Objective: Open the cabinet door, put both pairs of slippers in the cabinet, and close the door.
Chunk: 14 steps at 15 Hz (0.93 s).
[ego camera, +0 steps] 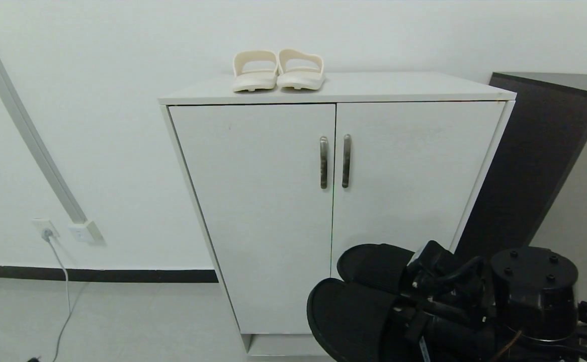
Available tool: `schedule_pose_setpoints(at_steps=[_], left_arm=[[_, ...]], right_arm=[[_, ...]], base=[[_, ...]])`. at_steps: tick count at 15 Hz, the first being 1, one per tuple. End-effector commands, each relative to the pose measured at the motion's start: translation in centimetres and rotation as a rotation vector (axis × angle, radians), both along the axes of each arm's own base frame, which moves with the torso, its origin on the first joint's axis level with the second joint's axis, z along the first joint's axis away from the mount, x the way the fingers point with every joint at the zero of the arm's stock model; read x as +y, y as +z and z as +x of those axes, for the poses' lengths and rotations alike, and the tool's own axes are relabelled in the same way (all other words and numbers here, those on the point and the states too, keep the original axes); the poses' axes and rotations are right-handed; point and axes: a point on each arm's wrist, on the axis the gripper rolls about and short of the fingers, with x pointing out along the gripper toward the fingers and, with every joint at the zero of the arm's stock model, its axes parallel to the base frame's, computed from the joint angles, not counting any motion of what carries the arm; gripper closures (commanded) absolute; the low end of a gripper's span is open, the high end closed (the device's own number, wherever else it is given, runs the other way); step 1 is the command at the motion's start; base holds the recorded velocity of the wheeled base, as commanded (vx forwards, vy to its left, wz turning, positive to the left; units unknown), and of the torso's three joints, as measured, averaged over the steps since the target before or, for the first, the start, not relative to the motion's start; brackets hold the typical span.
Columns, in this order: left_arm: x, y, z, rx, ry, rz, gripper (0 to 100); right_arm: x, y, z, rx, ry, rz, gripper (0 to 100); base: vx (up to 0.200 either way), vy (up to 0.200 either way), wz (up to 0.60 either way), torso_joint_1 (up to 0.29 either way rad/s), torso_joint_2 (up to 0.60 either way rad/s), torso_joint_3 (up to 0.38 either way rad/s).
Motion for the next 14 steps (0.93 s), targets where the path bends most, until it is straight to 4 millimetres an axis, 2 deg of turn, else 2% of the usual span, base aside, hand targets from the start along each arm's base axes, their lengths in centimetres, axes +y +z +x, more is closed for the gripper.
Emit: schedule_pose_setpoints(at_steps=[1,3,5,6,7,9,13,14], left_arm=[[-0.3,3.6,4.3,0.06,-0.112,-0.003,0],[-0.6,5.9,6.8,0.039,-0.269,-0.015,0],[-0.9,6.5,8.2,0.02,-0.37,-0.022,0],[-1.5,6.9,9.7,0.0,-0.466,-0.019,0],[-2.6,7.1,11.5,-0.008,-0.541,-0.017,0],[-5.1,7.6,13.6,-0.006,-0.674,-0.018,0],[-10.7,8.7,17.7,0.012,-0.722,-0.003,0],[-11.4,8.7,18.3,0.008,-0.739,-0.005,0]], right_arm=[[0.0,0.0,-0.1,0.001,0.003,-0.001,100],[0.1,-0.1,-0.1,0.003,0.006,-0.004,100],[0.1,-0.1,-0.1,0.003,0.006,-0.004,100],[0.1,-0.1,-0.1,0.003,0.006,-0.004,100],[0.1,-0.1,-0.1,0.004,0.006,-0.005,100],[0.2,-0.2,-0.2,0.005,0.013,-0.006,100],[0.2,-0.2,-0.3,0.007,0.015,-0.007,100],[0.2,-0.2,-0.3,0.006,0.014,-0.007,100]], base=[[0.0,0.0,0.0,0.002,0.13,0.173],[0.0,0.0,0.0,-0.002,0.22,0.09],[0.0,0.0,0.0,0.002,0.09,0.034],[0.0,0.0,0.0,0.0,0.0,0.0],[0.0,0.0,0.0,0.0,0.0,0.0],[0.0,0.0,0.0,0.0,0.0,0.0],[0.0,0.0,0.0,0.0,0.0,0.0],[0.0,0.0,0.0,0.0,0.0,0.0]])
